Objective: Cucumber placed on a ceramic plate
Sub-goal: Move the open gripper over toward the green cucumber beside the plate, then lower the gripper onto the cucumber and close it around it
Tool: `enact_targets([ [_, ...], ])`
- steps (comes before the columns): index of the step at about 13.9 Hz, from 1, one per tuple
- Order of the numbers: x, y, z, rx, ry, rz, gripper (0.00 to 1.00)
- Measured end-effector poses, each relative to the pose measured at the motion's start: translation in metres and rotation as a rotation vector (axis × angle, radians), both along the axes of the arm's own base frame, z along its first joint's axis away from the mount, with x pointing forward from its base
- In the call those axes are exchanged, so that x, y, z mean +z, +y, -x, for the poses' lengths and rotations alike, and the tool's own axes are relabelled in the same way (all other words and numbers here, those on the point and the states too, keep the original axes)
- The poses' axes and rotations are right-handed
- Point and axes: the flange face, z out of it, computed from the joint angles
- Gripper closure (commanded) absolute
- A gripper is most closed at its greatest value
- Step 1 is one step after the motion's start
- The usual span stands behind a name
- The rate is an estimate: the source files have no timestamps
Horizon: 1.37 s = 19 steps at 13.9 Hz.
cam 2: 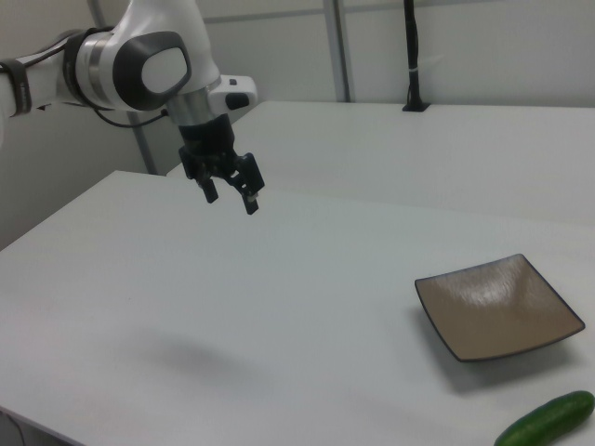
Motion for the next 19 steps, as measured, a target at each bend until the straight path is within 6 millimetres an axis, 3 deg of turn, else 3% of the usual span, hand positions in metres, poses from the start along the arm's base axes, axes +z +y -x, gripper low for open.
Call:
enact_targets([
  [2, 0.011, -0.039, 0.002, -0.07, -0.022, -0.001, 0.0],
  [6, 0.03, -0.167, 0.016, -0.291, -0.109, 0.006, 0.0],
  [8, 0.026, -0.216, 0.024, -0.375, -0.149, 0.019, 0.0],
  [10, 0.006, -0.253, 0.015, -0.428, -0.203, 0.041, 0.0],
  [13, -0.043, -0.29, -0.007, -0.468, -0.246, 0.072, 0.0],
  [17, -0.082, -0.334, -0.005, -0.525, -0.238, 0.091, 0.0],
  [19, -0.113, -0.362, 0.0, -0.552, -0.22, 0.12, 0.0],
])
